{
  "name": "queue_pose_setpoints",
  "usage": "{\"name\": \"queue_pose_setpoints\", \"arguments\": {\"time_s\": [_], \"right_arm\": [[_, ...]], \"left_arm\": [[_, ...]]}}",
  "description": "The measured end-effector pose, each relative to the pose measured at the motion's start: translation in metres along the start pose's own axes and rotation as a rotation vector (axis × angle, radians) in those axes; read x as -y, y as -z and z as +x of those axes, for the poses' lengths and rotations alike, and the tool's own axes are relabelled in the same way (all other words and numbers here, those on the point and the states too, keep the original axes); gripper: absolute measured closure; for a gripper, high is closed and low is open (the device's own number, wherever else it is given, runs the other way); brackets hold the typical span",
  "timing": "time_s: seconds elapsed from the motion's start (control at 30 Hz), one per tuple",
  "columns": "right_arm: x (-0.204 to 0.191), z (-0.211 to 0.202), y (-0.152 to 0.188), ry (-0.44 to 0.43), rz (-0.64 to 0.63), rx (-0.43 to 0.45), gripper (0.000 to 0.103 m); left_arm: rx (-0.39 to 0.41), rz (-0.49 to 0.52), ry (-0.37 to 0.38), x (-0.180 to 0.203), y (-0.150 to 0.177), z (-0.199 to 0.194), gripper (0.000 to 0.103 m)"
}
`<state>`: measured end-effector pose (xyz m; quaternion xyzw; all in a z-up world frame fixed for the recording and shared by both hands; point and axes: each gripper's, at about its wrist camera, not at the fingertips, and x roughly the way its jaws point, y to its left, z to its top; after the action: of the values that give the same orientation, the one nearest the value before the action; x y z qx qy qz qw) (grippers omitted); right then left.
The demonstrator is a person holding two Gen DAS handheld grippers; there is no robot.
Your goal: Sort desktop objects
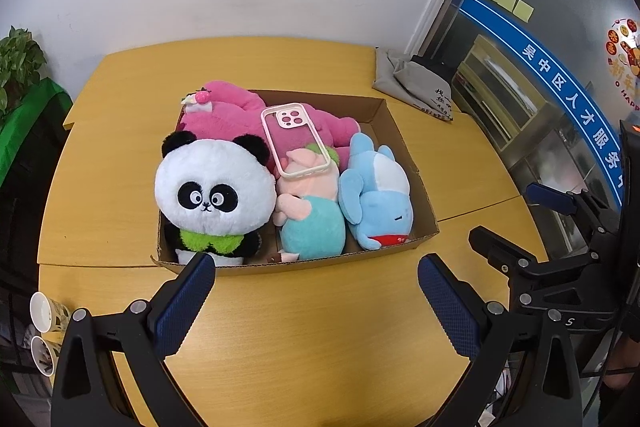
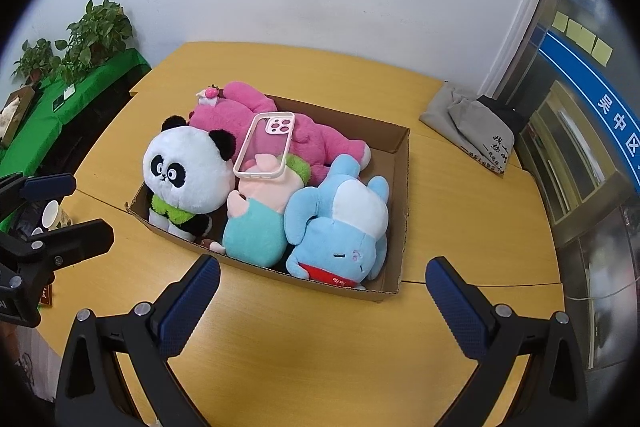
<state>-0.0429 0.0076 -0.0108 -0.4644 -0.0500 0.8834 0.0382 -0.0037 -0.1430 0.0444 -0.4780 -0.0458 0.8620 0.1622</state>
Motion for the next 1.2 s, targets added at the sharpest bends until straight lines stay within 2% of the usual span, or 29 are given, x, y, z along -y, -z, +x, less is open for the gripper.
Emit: {"name": "queue_pose_setpoints", "arguments": {"time_s": [0.47,0.8,1.0,1.13,1.2], "right_arm": [[-0.009,0.007,-0.011,0.008,0.006,-0.010,0.000],[-0.011,0.017,-0.014,0.019,0.018,-0.018,0.000],[-0.014,0.020,-0.016,0.020,0.012,-0.017,0.000],[-0.016,0.023,-0.018,0.015,0.013,-0.020,0.000],[-0.017,0.025,-0.017,0.013,0.013,-0.024,0.000]], "left_arm": [[0.001,-0.011,0.008,-0.013,-0.008,0.003,0.000],[0.019,-0.014,-0.034,-0.019,-0.014,0.010,0.000],[0.039,-0.070,-0.065,-0.027,-0.016,0.013,0.000],[0.043,-0.110,-0.059,-0.033,-0.017,0.014,0.000],[0.046,-0.113,-0.087,-0.033,-0.017,0.014,0.000]]}}
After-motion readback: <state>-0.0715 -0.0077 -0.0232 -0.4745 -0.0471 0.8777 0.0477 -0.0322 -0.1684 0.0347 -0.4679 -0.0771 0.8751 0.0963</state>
